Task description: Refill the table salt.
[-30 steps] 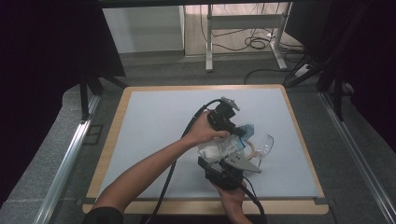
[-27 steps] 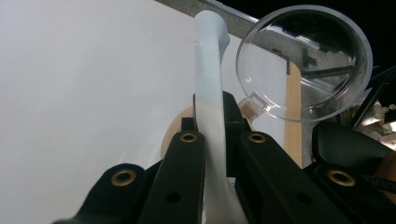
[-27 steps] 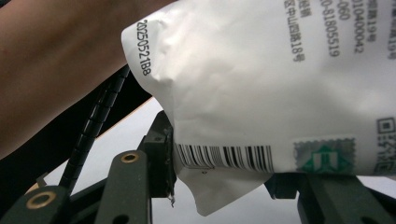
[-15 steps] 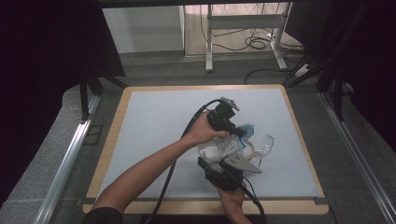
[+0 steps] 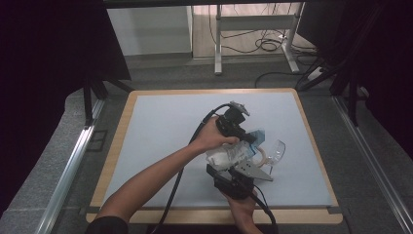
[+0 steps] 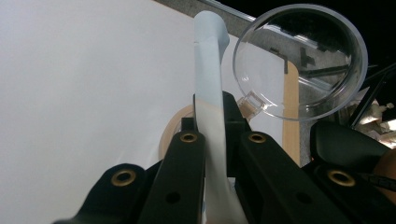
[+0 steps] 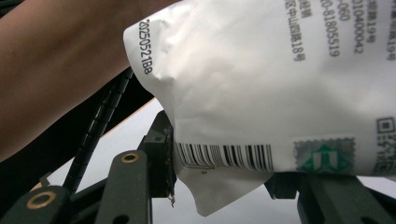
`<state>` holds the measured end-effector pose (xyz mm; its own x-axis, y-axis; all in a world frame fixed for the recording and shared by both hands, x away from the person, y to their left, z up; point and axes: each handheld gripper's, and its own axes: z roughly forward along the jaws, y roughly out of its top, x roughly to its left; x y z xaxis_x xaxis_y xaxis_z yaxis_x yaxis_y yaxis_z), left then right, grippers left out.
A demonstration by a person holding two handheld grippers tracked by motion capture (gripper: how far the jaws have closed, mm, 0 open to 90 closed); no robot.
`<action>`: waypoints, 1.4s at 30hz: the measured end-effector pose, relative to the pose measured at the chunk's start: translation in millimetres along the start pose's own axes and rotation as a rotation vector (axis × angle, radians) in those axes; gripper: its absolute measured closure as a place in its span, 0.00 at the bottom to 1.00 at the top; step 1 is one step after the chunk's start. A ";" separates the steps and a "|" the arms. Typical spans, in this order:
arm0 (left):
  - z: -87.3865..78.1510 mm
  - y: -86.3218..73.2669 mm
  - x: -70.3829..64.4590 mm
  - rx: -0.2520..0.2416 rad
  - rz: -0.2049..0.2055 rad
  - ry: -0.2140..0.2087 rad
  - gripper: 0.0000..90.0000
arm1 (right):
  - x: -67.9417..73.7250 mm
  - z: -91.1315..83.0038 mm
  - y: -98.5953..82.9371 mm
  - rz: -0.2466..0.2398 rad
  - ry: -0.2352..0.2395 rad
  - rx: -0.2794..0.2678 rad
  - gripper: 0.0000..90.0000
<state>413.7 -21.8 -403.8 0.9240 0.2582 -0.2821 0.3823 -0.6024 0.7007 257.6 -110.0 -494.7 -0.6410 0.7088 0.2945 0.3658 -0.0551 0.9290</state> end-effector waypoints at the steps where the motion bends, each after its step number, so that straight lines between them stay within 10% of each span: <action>1: 0.1 0.0 0.1 0.001 0.001 0.000 1.00 | 0.1 -0.1 0.1 0.001 0.001 -0.001 0.59; 42: 0.9 -0.1 -0.5 0.007 0.001 -0.006 1.00 | 2.3 -0.9 2.4 0.000 0.003 -0.013 0.59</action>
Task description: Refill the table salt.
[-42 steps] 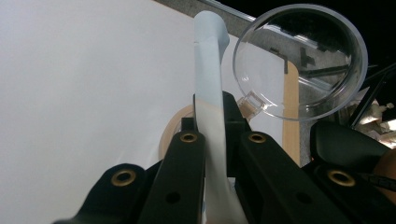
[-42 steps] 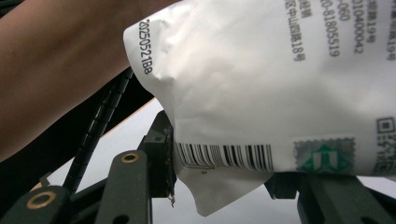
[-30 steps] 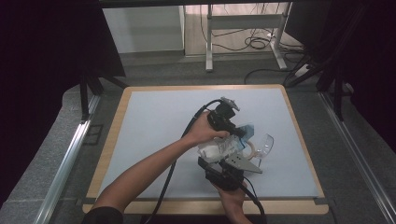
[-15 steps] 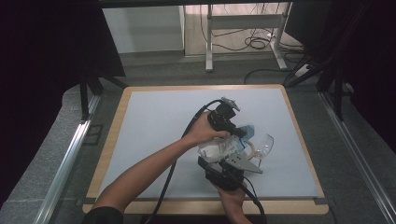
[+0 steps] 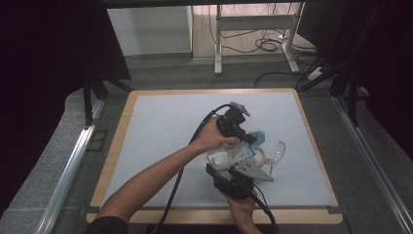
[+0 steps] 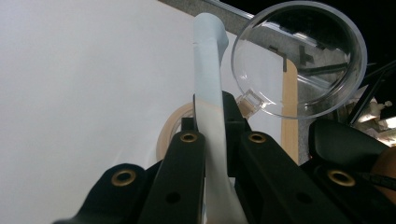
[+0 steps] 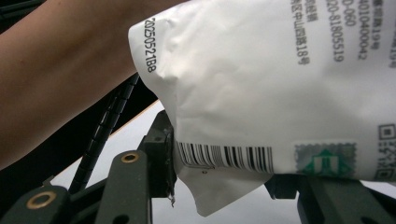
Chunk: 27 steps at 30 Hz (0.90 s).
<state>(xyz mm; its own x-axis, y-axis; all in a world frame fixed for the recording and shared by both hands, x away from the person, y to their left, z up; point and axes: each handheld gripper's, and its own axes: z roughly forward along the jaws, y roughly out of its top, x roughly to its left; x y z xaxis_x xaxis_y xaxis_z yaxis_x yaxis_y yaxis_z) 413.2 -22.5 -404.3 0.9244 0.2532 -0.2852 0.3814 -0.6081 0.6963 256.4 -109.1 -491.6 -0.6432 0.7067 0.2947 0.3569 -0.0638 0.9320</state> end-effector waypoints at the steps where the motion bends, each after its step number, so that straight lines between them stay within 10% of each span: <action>1: -0.1 -0.1 0.0 0.000 0.000 0.000 1.00 | 0.1 0.0 0.0 -0.002 0.000 0.000 0.60; 27: -1.3 -0.7 0.3 -0.013 -0.005 -0.003 1.00 | 1.2 -0.5 0.1 -0.006 -0.002 -0.002 0.60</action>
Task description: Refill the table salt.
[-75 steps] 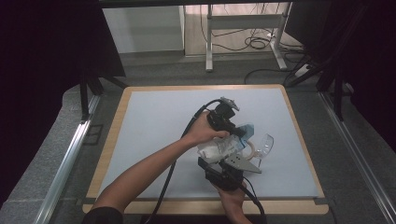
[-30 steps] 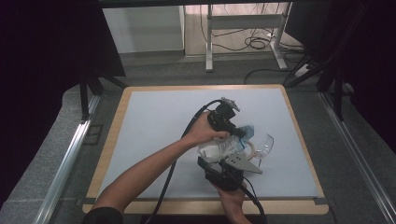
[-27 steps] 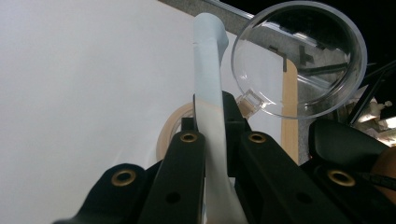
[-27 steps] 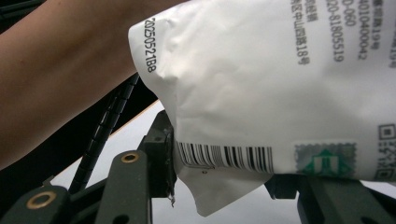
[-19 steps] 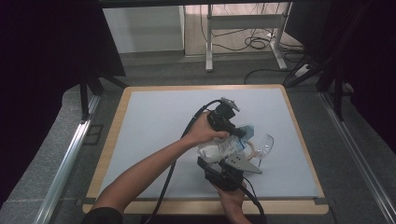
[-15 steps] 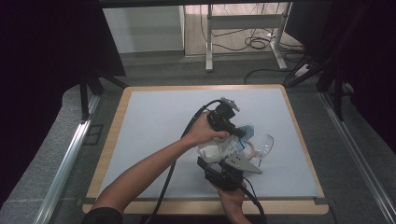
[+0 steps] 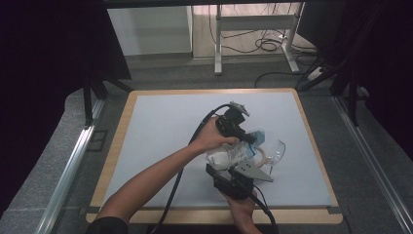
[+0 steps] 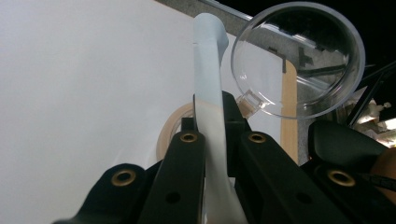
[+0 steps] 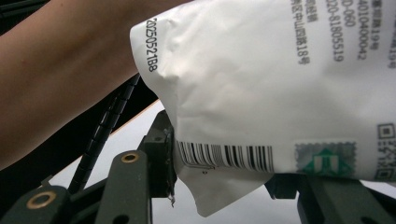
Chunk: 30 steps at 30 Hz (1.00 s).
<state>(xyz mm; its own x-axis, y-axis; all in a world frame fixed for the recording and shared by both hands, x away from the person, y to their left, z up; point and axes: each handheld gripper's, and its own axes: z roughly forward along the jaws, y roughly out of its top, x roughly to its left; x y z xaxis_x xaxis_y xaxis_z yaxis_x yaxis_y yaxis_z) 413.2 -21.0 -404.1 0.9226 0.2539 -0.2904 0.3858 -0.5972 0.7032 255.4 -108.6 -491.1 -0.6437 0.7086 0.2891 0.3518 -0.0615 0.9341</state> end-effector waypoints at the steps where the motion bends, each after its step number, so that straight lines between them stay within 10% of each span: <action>1: -0.2 0.0 0.2 0.000 0.000 -0.001 1.00 | -0.2 -0.2 0.2 -0.003 0.000 -0.001 0.60; 30: 4.6 1.0 1.4 0.018 0.003 -0.017 1.00 | 0.7 -3.2 1.8 0.014 -0.003 -0.008 0.60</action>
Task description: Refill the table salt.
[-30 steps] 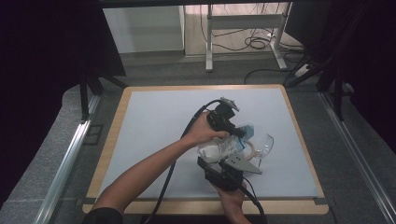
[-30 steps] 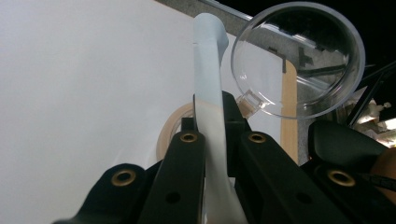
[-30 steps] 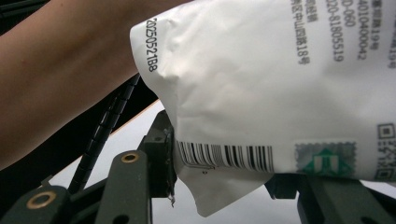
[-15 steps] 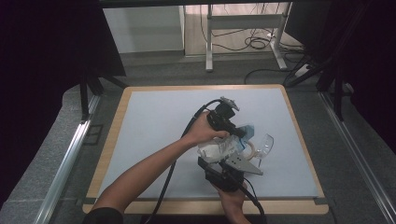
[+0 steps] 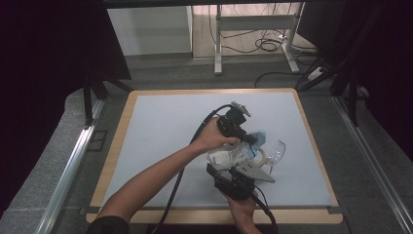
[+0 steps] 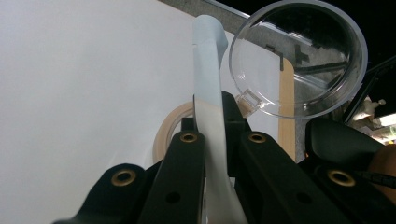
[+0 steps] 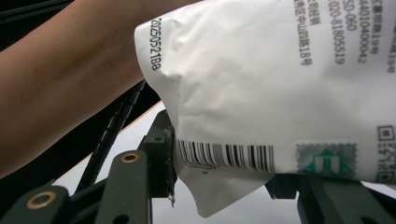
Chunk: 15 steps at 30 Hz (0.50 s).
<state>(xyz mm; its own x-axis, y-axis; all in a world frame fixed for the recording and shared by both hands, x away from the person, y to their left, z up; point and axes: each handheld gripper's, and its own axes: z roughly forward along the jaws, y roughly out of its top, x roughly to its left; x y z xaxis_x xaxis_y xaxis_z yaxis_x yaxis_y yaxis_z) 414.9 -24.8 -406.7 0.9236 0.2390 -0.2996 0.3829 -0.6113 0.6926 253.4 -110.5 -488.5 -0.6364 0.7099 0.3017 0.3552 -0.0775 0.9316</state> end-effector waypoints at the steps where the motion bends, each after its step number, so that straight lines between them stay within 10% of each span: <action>1: 0.0 0.0 0.0 0.000 0.000 0.000 1.00 | -0.1 0.0 0.0 0.000 0.001 0.000 0.60; 15: 0.6 -0.5 1.5 0.001 -0.003 0.000 1.00 | -0.7 -0.4 0.2 -0.006 0.001 -0.002 0.60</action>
<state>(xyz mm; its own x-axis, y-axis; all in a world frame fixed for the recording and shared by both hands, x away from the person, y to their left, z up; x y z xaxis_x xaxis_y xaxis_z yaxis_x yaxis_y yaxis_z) 416.1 -24.5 -407.9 0.9223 0.2411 -0.3019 0.3860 -0.6116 0.6907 253.6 -111.3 -488.5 -0.6392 0.7096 0.2966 0.3499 -0.0750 0.9338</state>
